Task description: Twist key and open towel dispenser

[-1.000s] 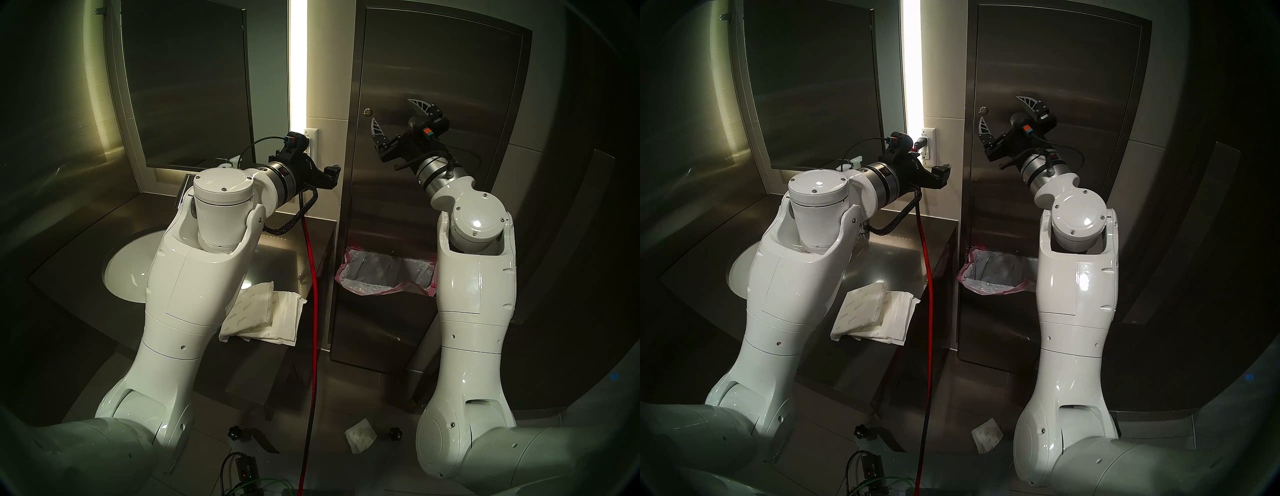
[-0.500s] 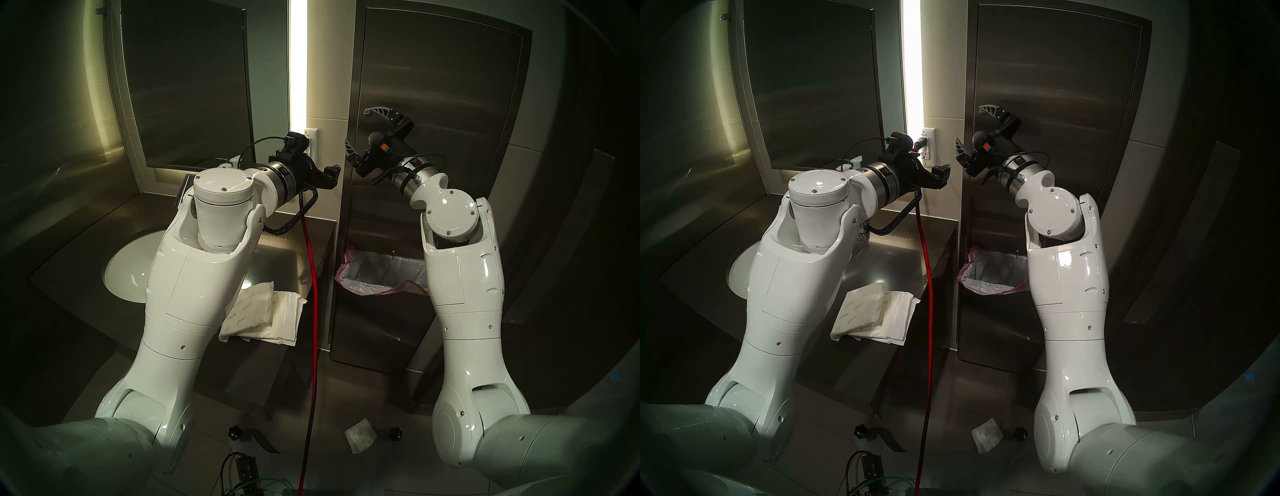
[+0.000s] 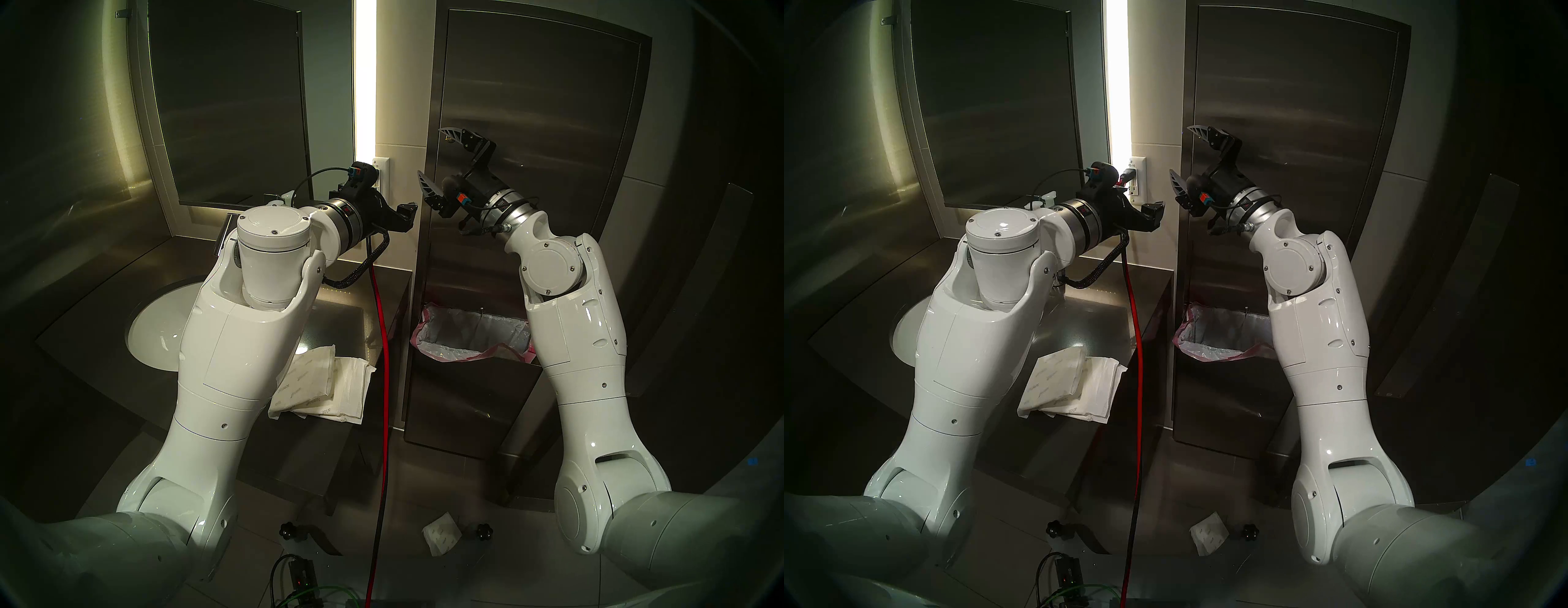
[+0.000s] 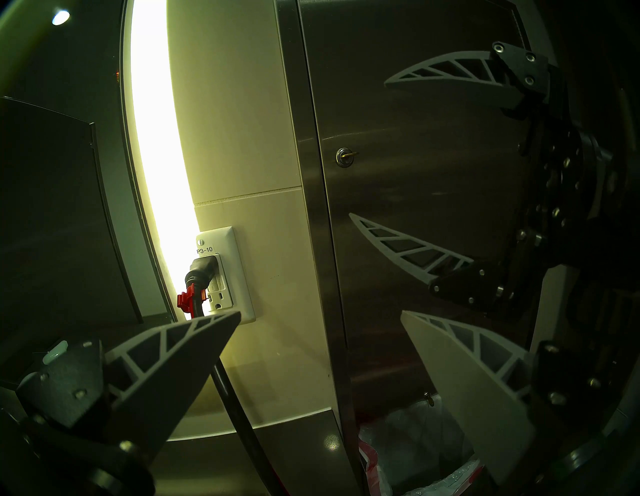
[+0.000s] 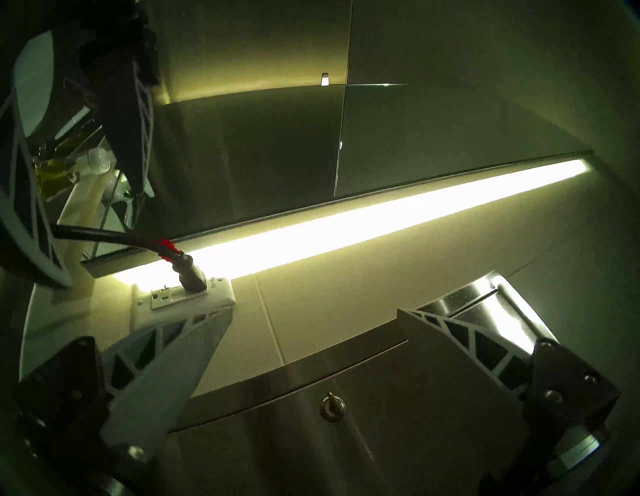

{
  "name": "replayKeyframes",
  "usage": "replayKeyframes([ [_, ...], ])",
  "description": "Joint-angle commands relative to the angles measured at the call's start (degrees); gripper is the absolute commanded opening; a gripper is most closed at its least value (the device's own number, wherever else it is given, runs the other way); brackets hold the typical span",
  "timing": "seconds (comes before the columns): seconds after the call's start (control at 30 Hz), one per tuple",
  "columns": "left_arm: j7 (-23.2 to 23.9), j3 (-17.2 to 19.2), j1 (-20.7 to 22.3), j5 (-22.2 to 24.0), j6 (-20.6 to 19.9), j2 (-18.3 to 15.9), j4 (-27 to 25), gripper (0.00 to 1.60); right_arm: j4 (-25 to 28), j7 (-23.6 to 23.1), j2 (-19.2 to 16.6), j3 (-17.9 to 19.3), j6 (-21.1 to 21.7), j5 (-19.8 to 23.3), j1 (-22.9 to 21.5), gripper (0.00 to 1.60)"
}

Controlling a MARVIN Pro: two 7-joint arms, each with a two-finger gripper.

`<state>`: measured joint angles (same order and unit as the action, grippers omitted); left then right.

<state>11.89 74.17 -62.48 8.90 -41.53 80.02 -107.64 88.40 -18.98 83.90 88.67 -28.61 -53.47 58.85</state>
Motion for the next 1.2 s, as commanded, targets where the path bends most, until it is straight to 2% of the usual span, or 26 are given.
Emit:
replayKeyframes([
  [0.0,-0.08,0.12,0.92,-0.13,0.08,0.08,-0.4,1.6,0.55,6.93,4.37,3.26,-0.18,-7.36,2.39,1.6],
  [0.1,-0.08,0.12,0.92,-0.13,0.08,0.08,-0.4,1.6,0.08,10.11,7.23,4.12,1.3,-11.1,2.75,1.6],
  [0.17,-0.08,0.12,0.91,-0.13,0.08,0.08,-0.4,1.6,0.01,10.12,7.5,4.01,1.91,-11.25,2.58,1.6],
  [0.27,-0.07,0.13,0.9,-0.13,0.09,0.09,-0.41,1.6,-0.3,13.2,9.64,4.27,2.93,-13.27,2.27,1.6],
  [0.6,-0.07,0.13,0.91,-0.14,0.08,0.09,-0.4,1.6,-2.58,22.14,13.12,3.21,6.28,-20.52,0.74,1.6],
  [0.77,-0.07,0.12,0.93,-0.15,0.07,0.09,-0.4,1.6,-5.15,26.28,14.68,4.05,8.08,-22.32,-0.16,1.6],
  [0.8,-0.07,0.12,0.93,-0.16,0.06,0.09,-0.4,1.6,-6.06,28.26,15.01,4.06,9.4,-22.51,-0.3,1.6],
  [0.83,-0.07,0.12,0.93,-0.16,0.06,0.09,-0.4,1.6,-6.75,28.26,15.68,4.61,10.41,-22.07,-0.59,1.6],
  [1.0,-0.07,0.12,0.95,-0.17,0.04,0.09,-0.4,1.6,-11.87,31.87,14.72,4.75,11.44,-23.22,-2.76,1.6],
  [1.17,-0.06,0.12,0.93,-0.17,0.06,0.1,-0.4,1.6,-13.73,31.54,13.71,4.8,10.26,-23.1,-4.66,1.6],
])
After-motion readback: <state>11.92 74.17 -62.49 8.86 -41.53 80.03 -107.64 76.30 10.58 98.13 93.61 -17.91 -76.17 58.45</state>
